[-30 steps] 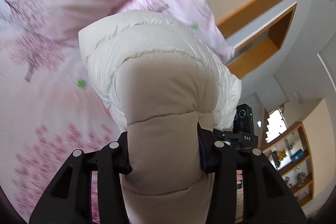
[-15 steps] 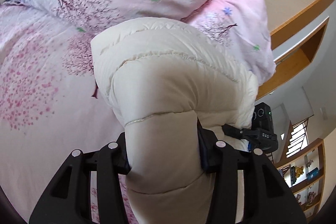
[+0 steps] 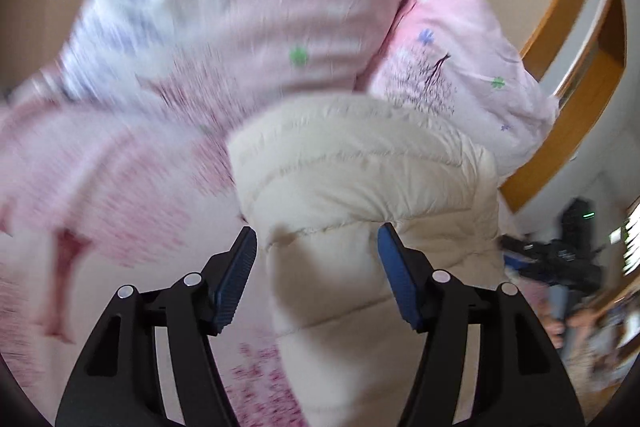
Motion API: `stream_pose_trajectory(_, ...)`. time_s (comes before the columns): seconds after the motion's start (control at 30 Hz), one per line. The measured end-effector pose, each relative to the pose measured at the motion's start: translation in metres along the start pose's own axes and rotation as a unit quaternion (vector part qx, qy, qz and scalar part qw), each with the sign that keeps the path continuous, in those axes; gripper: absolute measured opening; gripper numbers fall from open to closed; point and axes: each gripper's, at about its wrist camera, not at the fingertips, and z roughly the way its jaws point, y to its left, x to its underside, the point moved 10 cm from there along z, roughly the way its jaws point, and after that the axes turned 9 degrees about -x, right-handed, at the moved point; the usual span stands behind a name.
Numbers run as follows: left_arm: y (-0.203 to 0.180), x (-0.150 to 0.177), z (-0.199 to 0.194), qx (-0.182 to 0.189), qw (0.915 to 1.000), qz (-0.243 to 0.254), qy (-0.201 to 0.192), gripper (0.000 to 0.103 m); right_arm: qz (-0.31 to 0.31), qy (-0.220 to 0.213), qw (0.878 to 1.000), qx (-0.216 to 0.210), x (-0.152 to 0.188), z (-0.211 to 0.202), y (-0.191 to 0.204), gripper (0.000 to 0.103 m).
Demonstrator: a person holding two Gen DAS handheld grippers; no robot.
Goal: Fold large clothes
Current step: 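Lower the rolled coat onto the bed near the pillows with both grippers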
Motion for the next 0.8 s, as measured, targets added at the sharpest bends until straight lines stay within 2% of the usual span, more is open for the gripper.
stream_pose_trajectory(0.07,-0.012,0.003,-0.019,-0.018,0.999,0.032,-0.025,0.07,-0.052,-0.04,0.998,0.015,0.006,-0.02,0.016,0.071)
stream_pose_trajectory(0.1,-0.019,0.005,-0.023,-0.024,0.9982,0.047,-0.03,0.071,-0.081,-0.044,0.996,0.011,0.021,-0.023,0.036,0.06)
stream_pose_trajectory(0.13,-0.027,0.007,-0.026,-0.032,0.9968,0.064,-0.034,0.071,-0.118,-0.039,0.992,0.011,0.035,-0.026,0.052,0.05)
stream_pose_trajectory(0.2,-0.046,0.017,-0.031,-0.046,0.9926,0.106,-0.038,0.071,-0.165,-0.026,0.986,0.015,0.058,-0.031,0.064,0.037)
stream_pose_trajectory(0.27,-0.063,0.029,-0.033,-0.041,0.9891,0.137,-0.036,0.071,-0.202,-0.006,0.979,0.018,0.103,-0.012,0.104,0.033)
stream_pose_trajectory(0.4,-0.078,0.053,-0.023,-0.043,0.9823,0.182,-0.013,0.071,-0.232,0.029,0.97,0.066,0.109,0.025,0.107,0.032)
stream_pose_trajectory(0.5,-0.078,0.07,-0.005,-0.047,0.9787,0.199,0.017,0.071,-0.217,0.051,0.971,0.085,0.119,0.041,0.081,0.032)
stream_pose_trajectory(0.53,-0.078,0.074,0.001,-0.046,0.9779,0.202,0.027,0.071,-0.207,0.059,0.973,0.084,0.117,0.039,0.065,0.032)
stream_pose_trajectory(0.6,-0.077,0.08,0.011,-0.051,0.9763,0.207,0.039,0.071,-0.195,0.073,0.975,0.074,0.118,0.053,0.065,0.032)
stream_pose_trajectory(0.67,-0.075,0.081,0.015,-0.054,0.9763,0.205,0.043,0.071,-0.169,0.077,0.982,0.043,0.111,0.048,0.066,0.036)
stream_pose_trajectory(0.7,-0.075,0.081,0.015,-0.054,0.9765,0.204,0.043,0.071,-0.147,0.069,0.987,0.019,0.104,0.043,0.065,0.04)
stream_pose_trajectory(0.73,-0.075,0.081,0.015,-0.053,0.9768,0.203,0.042,0.071,-0.111,0.042,0.993,-0.012,0.087,0.034,0.064,0.05)
stream_pose_trajectory(0.8,-0.075,0.081,0.015,-0.052,0.9771,0.202,0.043,0.072,-0.047,-0.024,0.998,-0.027,0.052,0.019,0.052,0.069)
